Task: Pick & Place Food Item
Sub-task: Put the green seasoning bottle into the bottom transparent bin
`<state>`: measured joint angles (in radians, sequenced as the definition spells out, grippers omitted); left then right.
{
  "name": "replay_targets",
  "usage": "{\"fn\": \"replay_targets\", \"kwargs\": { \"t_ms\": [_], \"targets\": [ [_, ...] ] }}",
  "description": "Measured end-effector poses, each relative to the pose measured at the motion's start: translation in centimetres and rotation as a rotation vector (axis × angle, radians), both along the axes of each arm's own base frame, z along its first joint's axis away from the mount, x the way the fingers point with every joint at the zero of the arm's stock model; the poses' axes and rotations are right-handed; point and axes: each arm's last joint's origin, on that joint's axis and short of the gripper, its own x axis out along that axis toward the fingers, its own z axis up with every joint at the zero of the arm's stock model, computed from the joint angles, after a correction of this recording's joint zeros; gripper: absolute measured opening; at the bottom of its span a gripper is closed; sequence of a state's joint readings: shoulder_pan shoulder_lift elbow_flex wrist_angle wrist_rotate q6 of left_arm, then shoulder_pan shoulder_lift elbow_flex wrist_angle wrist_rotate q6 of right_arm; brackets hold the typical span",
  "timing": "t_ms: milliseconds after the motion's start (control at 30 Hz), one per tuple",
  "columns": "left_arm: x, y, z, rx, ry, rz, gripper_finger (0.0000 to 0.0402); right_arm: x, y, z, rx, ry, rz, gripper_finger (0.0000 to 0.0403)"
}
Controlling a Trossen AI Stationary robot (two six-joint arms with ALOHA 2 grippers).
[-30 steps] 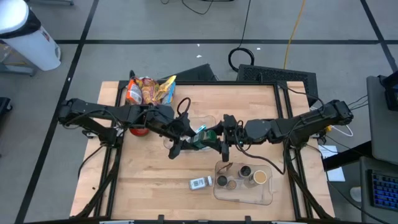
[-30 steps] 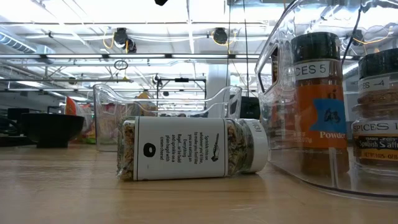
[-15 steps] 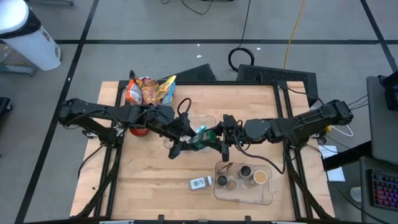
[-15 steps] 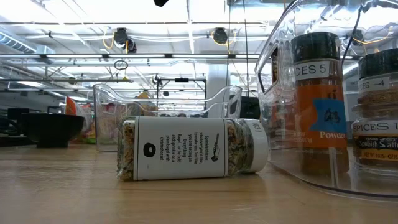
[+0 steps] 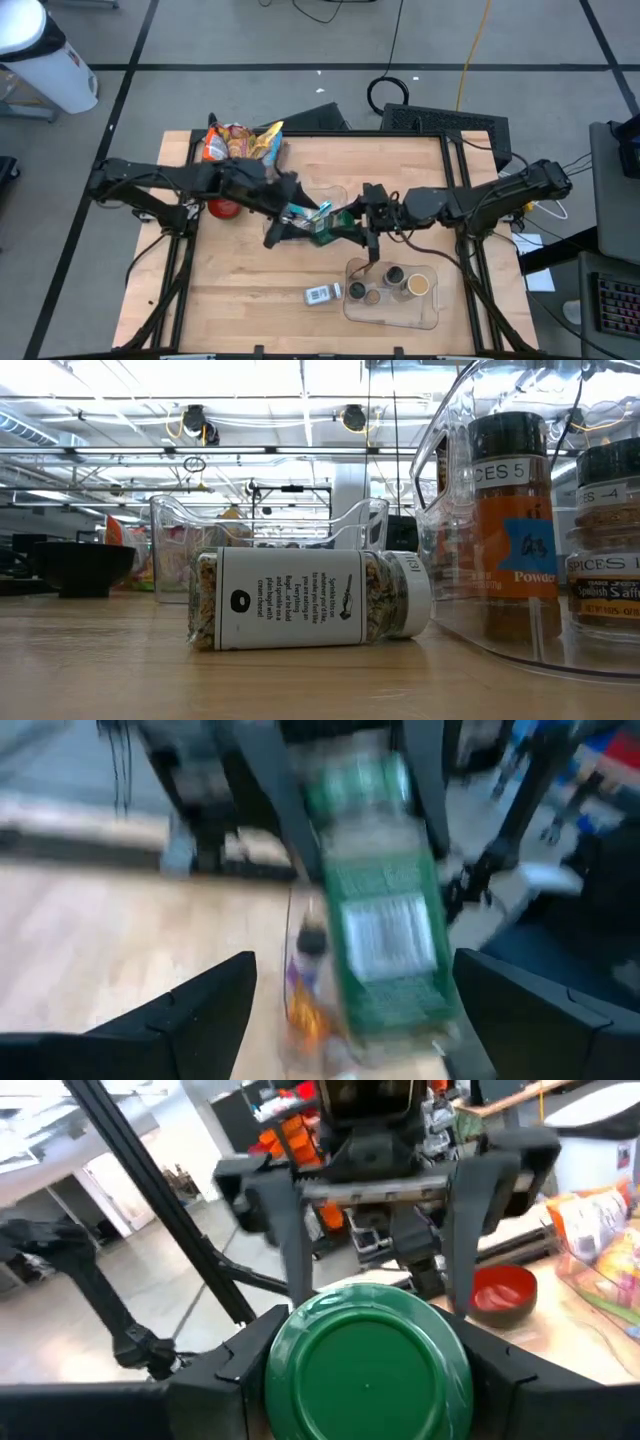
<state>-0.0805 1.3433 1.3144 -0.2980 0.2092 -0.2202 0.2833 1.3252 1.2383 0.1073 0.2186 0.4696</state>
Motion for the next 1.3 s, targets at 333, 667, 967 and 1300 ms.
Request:
{"fn": "replay_targets", "kwargs": {
  "t_ms": [333,667,967,1300],
  "targets": [
    [-5.9,2.2,5.3,-0.02,-0.236,0.078,0.0348,-1.4,3.1,2.0,0.036,0.076,0.118,0.019],
    [-10.4,2.9,7.8,-0.023,-0.35,0.159,0.0349,-1.1,7.5,-0.5,0.151,0.309,0.216,0.019],
    [-10.8,2.9,7.0,-0.046,-0.262,0.168,0.0349,-0.2,10.0,-2.9,0.261,0.439,0.306,0.019],
    [-9.7,2.9,5.5,-0.06,-0.13,0.175,0.0349,-1.9,10.7,-4.3,0.276,0.65,0.326,0.019]
  ]
}}
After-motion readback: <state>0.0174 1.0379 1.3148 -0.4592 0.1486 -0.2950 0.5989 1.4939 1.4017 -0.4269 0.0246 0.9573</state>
